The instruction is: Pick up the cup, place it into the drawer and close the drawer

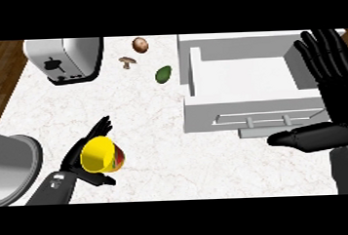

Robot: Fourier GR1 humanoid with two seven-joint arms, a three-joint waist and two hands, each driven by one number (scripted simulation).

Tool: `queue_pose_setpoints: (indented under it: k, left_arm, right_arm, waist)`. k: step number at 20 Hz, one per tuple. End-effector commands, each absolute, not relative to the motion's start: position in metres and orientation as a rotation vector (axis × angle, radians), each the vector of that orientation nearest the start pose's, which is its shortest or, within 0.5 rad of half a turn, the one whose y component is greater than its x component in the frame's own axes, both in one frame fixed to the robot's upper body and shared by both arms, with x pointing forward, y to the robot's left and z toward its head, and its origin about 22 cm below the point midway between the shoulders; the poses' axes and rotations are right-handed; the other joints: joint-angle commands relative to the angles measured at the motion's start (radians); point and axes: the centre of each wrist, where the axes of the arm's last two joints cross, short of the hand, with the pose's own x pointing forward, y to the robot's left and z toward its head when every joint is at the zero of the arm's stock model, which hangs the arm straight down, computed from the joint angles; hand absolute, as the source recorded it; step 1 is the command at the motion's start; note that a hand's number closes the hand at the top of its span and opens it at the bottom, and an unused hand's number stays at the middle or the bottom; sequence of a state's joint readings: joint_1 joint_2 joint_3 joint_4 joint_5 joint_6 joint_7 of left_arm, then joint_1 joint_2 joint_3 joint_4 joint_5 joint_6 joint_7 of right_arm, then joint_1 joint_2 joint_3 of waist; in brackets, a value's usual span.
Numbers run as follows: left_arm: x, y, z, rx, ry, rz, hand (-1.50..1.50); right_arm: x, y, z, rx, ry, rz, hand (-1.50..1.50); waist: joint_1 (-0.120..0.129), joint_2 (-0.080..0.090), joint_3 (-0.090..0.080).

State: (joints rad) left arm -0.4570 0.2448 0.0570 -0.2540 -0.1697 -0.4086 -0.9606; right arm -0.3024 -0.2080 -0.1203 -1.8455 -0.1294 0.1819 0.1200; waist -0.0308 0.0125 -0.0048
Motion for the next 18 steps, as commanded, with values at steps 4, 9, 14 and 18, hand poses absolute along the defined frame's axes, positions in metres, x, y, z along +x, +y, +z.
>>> queue_pose_setpoints:
  k: [4,9,14,18]
  left_arm:
    - [0.259,0.295,-0.152,-0.672,-1.580,-0.213,1.50]
    - [0.276,0.283,-0.139,-0.421,-1.867,-0.278,1.50]
    - [0.287,0.278,-0.132,-0.105,-1.970,-0.159,1.50]
    - [0.283,0.286,-0.134,0.260,-1.938,0.147,1.50]
  right_arm:
    - [0.274,-0.266,0.158,0.073,-1.998,0.286,-1.50]
    - [0.274,-0.260,0.163,0.053,-1.997,0.290,-1.50]
    - [0.276,-0.261,0.151,0.048,-1.986,0.272,-1.50]
    - [0.273,-0.269,0.144,0.012,-1.988,0.263,-1.50]
  waist:
    - [0.001,-0.002,0.000]
    - [0.004,-0.003,-0.001]
    - [0.016,-0.003,0.001]
    - [0.027,-0.003,0.002]
